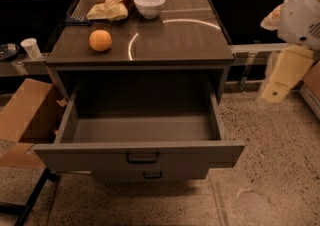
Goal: Place orange into top drawer
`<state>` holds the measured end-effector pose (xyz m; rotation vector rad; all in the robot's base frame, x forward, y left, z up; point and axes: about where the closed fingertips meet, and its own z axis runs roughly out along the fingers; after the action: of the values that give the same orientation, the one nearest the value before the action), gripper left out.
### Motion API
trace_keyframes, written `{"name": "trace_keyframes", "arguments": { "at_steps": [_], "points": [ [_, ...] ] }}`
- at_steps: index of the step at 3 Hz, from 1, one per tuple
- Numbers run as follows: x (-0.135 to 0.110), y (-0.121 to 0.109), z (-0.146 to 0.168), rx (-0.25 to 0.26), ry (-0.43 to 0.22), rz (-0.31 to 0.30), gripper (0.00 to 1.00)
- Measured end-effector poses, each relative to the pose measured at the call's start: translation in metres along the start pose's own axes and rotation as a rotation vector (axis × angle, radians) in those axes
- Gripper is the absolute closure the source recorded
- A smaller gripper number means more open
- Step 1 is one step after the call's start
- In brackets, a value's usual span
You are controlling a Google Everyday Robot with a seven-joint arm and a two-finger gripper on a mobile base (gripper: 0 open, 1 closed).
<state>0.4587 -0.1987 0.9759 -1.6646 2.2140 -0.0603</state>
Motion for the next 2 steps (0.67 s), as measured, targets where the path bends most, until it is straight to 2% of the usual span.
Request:
{"name": "trace_keyframes", "arguments": {
  "at_steps": [1,2],
  "points": [
    [-0.034,-0.015,0.023,-0.014,-0.105,0.047,0.00],
    [-0.085,-0.028,0.054,-0.042,-0.247,0.072,0.00]
  ]
}}
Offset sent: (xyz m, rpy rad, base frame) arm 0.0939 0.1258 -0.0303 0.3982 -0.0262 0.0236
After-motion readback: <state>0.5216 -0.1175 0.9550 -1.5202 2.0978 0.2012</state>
